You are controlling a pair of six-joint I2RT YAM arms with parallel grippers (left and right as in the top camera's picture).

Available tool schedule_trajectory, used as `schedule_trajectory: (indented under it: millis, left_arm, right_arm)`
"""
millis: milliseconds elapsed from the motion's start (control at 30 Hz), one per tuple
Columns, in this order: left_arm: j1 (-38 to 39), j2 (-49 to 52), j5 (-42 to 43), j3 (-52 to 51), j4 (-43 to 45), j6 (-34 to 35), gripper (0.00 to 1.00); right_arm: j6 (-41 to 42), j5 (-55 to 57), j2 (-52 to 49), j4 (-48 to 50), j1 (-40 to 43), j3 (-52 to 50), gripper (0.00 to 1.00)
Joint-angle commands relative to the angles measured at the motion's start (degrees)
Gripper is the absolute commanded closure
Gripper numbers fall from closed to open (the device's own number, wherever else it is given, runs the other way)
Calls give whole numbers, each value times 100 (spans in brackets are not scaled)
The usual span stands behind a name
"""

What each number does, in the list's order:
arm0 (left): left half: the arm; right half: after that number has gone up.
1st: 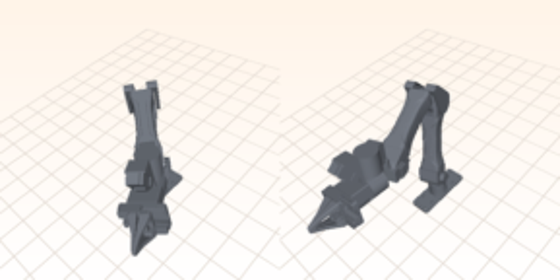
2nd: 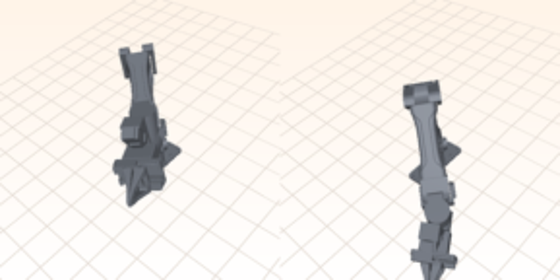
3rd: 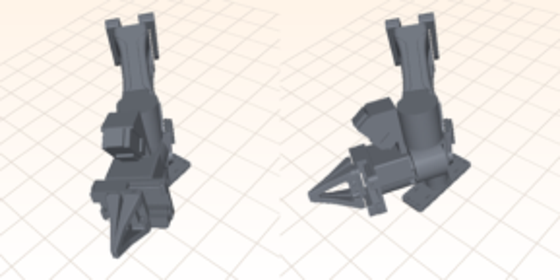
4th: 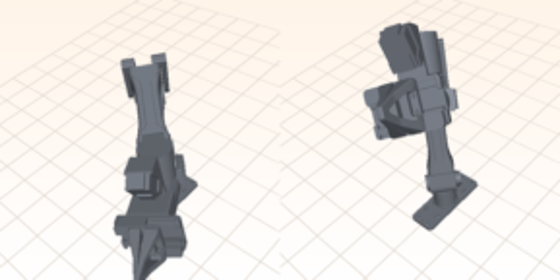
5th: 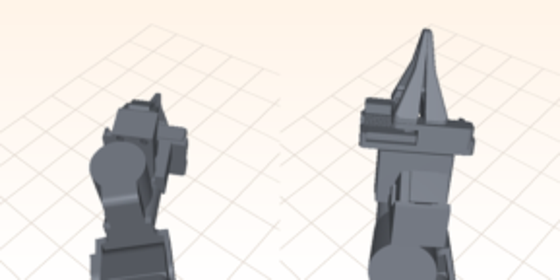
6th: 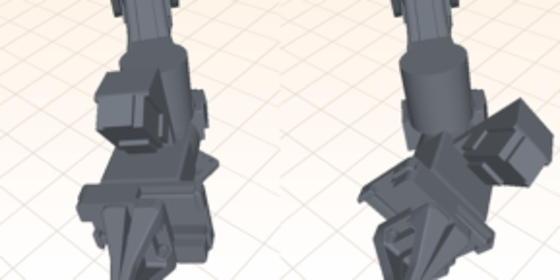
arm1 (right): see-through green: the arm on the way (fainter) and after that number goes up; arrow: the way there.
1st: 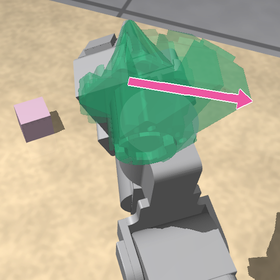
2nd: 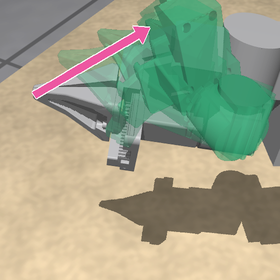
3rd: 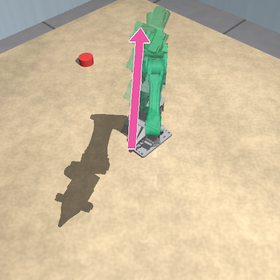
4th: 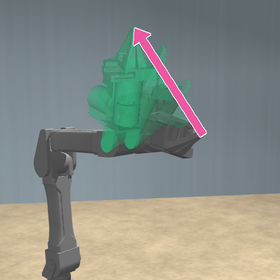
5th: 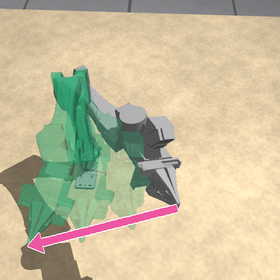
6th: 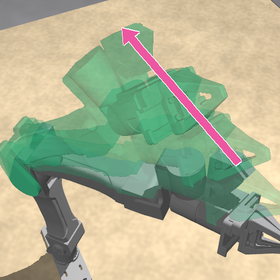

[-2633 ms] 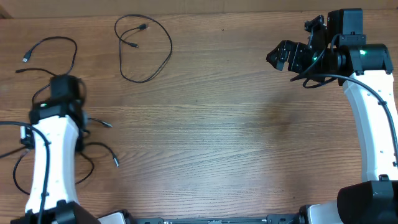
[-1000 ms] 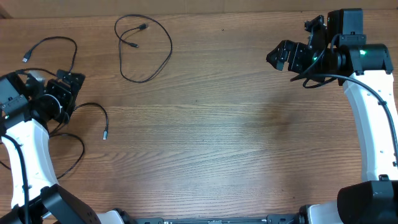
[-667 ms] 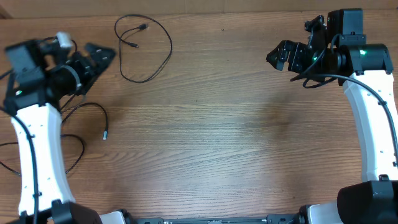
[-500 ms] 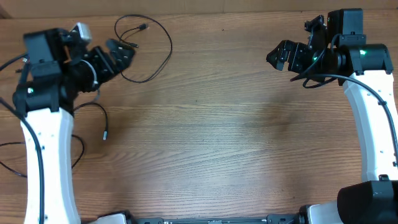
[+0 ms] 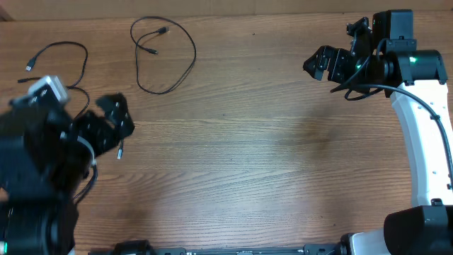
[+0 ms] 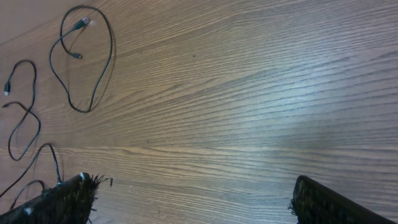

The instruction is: Untangle cables

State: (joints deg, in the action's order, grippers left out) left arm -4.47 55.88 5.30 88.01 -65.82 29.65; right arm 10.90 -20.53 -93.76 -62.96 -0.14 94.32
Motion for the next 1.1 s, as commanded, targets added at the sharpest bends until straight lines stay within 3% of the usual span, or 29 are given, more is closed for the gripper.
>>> schedule_trajectory:
  millis: [0,500,1067]
  left_arm:
    - [37,-332,-192,22,-264,254,1]
    - [37,-592,-278,22,-2194,293,1]
    - [304,-562,-278,20,-2378,293,0]
  right_arm:
    - [22,37,31,33,-22,-22,0]
    - [22,37,31,33,-22,-22,0]
    - [22,37,31,33,-22,-22,0]
